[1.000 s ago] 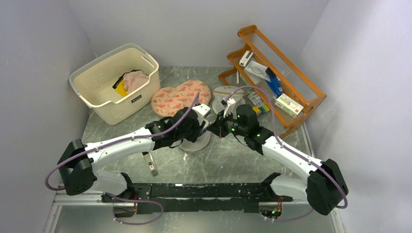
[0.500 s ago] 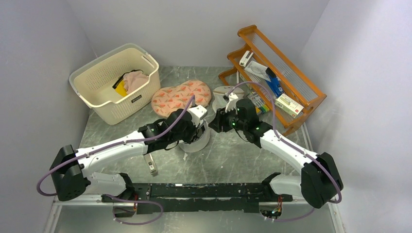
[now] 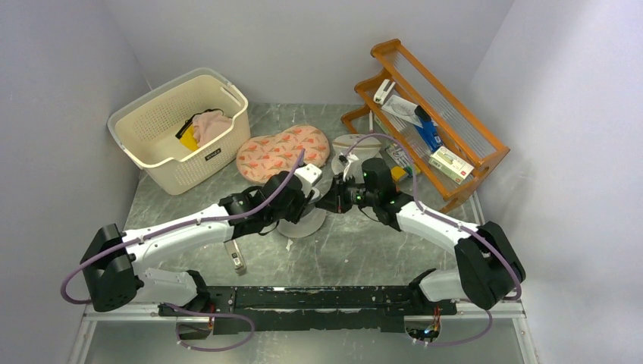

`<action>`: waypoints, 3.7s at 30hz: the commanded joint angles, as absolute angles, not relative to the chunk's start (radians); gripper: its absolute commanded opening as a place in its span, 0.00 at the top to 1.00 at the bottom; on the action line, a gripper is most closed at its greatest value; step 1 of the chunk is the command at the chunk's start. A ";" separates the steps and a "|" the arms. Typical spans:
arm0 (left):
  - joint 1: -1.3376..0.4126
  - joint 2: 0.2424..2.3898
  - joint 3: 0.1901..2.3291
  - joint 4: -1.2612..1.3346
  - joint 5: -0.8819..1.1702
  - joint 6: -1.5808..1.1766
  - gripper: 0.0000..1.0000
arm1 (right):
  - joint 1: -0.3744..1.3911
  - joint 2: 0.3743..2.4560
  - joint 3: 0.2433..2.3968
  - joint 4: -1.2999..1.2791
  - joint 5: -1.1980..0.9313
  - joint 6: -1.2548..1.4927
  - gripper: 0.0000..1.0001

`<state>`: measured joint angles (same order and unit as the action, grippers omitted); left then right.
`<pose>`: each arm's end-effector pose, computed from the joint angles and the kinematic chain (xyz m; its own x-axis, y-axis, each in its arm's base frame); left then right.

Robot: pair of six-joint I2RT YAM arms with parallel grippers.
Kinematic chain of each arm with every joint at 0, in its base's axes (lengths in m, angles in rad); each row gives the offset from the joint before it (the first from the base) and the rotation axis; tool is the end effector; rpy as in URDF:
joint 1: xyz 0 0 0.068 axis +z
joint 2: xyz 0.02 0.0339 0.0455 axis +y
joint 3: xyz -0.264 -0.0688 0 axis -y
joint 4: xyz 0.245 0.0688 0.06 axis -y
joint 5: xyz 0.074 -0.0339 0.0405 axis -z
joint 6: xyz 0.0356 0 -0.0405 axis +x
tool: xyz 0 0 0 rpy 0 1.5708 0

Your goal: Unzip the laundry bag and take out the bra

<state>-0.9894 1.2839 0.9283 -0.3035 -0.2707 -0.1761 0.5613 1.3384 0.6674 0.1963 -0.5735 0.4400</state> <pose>0.1625 -0.2300 0.2713 -0.4519 0.3802 -0.8070 0.6196 0.7846 0.0227 0.2274 0.1658 0.2176 -0.7145 -0.0266 -0.6991 -0.6093 0.5146 0.6032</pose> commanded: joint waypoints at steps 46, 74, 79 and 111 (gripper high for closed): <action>-1.068 1.423 1.060 -0.232 -0.287 0.055 0.79 | 0.444 1.178 0.663 0.075 -0.613 0.301 0.57; -1.111 0.973 0.604 0.096 -0.064 0.573 0.93 | 0.420 1.282 0.598 0.439 -1.086 0.360 0.47; -1.111 0.995 0.620 0.065 -0.044 0.561 0.93 | 0.449 1.293 0.552 0.497 -1.074 0.361 0.46; -1.111 1.016 0.643 0.036 -0.029 0.527 0.93 | 0.478 1.291 0.435 0.678 -0.985 0.430 0.69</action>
